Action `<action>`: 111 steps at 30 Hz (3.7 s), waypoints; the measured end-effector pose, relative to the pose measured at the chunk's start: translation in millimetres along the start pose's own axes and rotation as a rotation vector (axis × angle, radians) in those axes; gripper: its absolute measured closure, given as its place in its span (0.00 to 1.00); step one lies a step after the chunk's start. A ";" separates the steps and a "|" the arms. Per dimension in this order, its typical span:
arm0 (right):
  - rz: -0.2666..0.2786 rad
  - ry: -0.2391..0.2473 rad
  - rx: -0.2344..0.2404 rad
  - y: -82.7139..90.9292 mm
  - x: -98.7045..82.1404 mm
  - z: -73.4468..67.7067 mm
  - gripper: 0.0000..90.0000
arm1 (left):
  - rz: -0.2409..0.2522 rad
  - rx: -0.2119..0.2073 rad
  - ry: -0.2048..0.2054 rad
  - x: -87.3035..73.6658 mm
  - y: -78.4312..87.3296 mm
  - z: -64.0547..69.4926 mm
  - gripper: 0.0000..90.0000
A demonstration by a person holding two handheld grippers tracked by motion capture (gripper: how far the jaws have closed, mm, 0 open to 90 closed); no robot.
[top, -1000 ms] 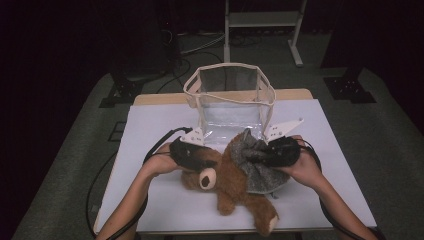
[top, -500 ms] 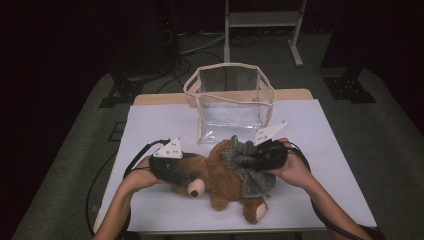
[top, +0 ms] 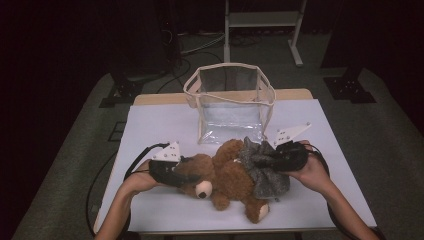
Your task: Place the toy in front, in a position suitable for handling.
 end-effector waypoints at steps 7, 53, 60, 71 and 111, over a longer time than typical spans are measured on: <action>-0.046 0.010 -0.003 -5.6 16.0 3.8 0.85 | -0.007 -0.010 -0.044 11.0 -12.6 5.7 0.50; -0.085 0.107 0.146 -29.3 87.6 -38.0 0.85 | -0.021 0.014 -0.119 7.8 -3.7 12.5 0.46; -0.206 0.097 0.174 -67.8 48.8 -36.8 0.85 | -0.014 0.018 -0.109 5.6 -1.9 11.2 0.41; -0.152 0.088 0.167 -55.7 29.9 -38.7 0.86 | -0.015 0.003 -0.011 -9.8 4.7 7.8 0.21; -0.145 0.100 0.156 -41.2 40.9 -34.7 0.85 | 0.076 -0.005 -0.054 17.8 -27.3 0.0 0.43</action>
Point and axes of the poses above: each handheld gripper's, and its own axes: y roughly backward along the jaws, x roughly out of its top, z roughly to its right, the point moved 10 cm from there along -y, roughly forward along the jaws, and after that the axes turned 8 degrees about -y, right-handed, at the moved point
